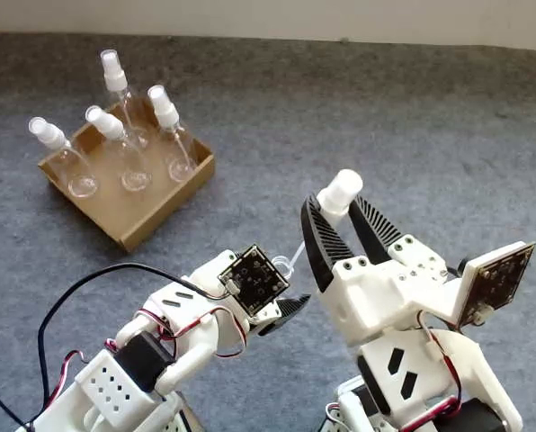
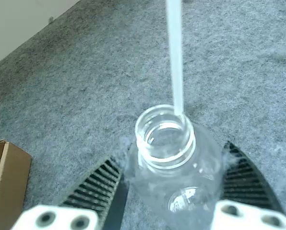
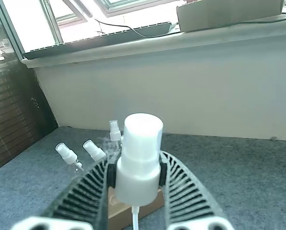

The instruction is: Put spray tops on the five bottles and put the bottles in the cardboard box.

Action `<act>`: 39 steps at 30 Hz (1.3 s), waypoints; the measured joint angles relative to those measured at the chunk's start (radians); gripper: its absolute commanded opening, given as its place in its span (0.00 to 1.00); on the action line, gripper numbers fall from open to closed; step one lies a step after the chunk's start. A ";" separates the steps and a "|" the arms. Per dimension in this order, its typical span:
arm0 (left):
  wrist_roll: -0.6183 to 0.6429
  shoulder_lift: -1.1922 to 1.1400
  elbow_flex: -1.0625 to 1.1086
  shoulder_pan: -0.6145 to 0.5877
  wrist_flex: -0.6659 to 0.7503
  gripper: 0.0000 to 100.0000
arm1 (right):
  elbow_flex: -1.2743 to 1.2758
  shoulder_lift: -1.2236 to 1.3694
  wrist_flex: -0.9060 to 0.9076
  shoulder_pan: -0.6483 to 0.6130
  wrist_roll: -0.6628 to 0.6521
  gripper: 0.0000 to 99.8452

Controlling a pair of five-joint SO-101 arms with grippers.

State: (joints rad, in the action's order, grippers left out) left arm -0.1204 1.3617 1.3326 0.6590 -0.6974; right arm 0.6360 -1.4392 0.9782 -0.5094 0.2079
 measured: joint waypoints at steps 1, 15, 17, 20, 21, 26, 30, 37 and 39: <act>0.000 0.000 0.000 0.000 0.000 0.20 | 0.000 0.000 0.000 0.000 0.000 0.01; 0.000 0.000 0.000 0.000 0.000 0.20 | -0.002 0.000 0.000 -0.075 0.000 0.01; 0.000 0.000 0.000 0.000 0.000 0.20 | -0.002 0.000 -0.006 -0.075 0.000 0.01; 0.000 0.000 0.000 0.000 0.000 0.20 | -0.002 0.000 -0.075 -0.075 -0.008 0.01; 0.000 0.000 0.000 0.000 0.000 0.20 | -0.002 0.000 -0.084 -0.075 -0.020 0.01; 0.000 0.000 0.000 0.000 0.000 0.20 | -0.002 0.000 -0.092 -0.075 -0.048 0.01; 0.000 0.000 0.000 0.000 0.000 0.20 | -0.002 0.000 -0.087 -0.075 -0.048 0.01; 0.000 0.000 0.000 0.000 0.000 0.20 | 0.003 0.000 -0.029 -0.075 -0.048 0.01; 0.000 0.000 0.000 0.000 0.000 0.20 | 0.026 0.000 -0.029 -0.075 -0.048 0.01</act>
State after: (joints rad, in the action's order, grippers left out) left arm -0.1204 1.3617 1.3326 0.6590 -0.6974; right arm 0.6621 -1.4392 0.9490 -0.5846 0.1603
